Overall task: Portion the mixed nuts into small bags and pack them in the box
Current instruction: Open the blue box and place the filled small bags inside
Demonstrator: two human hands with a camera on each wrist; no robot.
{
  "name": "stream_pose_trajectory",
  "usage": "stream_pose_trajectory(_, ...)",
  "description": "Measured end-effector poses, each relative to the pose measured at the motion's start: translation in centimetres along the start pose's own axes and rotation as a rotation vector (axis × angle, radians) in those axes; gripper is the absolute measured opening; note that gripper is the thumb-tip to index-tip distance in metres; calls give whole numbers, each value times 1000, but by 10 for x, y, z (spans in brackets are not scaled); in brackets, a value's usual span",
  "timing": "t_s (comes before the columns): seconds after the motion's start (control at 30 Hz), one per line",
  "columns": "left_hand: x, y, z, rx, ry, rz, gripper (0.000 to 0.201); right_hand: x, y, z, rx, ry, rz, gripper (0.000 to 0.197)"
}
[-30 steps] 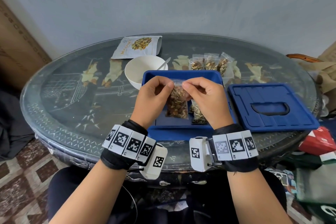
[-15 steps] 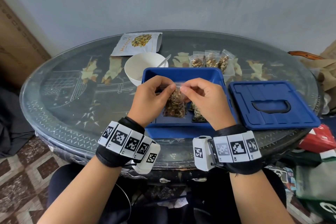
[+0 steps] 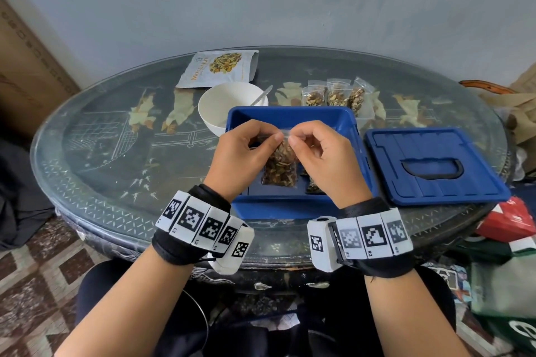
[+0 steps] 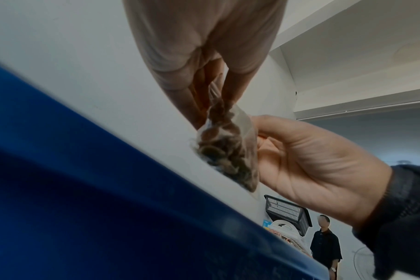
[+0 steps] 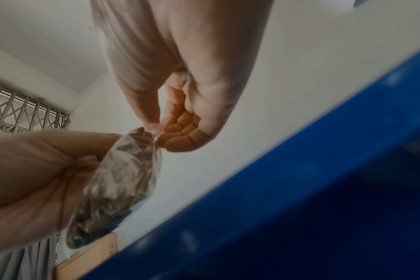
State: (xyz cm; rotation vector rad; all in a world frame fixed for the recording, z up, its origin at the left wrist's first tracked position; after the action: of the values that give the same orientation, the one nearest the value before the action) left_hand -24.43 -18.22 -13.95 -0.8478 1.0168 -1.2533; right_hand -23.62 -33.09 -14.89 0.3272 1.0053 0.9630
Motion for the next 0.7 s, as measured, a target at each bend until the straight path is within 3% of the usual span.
stream_pose_trajectory(0.4,3,-5,-1,70,68,80,11,-4,-1,-1,-51,7,-100,13)
stream_pose_trajectory(0.57,-6,-16,7,206,195,244,4,-19,0,6,-73,9,-88,15)
stream_pose_trajectory(0.7,-11,-21,12,263,309,398,16,-21,0,9,-78,29,-113,18)
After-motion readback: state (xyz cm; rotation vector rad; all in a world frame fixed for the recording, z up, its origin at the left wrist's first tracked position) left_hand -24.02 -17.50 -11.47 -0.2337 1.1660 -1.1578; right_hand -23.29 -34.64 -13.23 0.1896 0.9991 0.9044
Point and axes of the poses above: each hand's wrist, its own z-axis towards the middle knuckle, its own x-axis out of the palm, y = z × x, the point moved 3 cm from there along z, towards the middle knuckle, and after that the axes turned 13 degrees about -z, right-handed, at the moved point
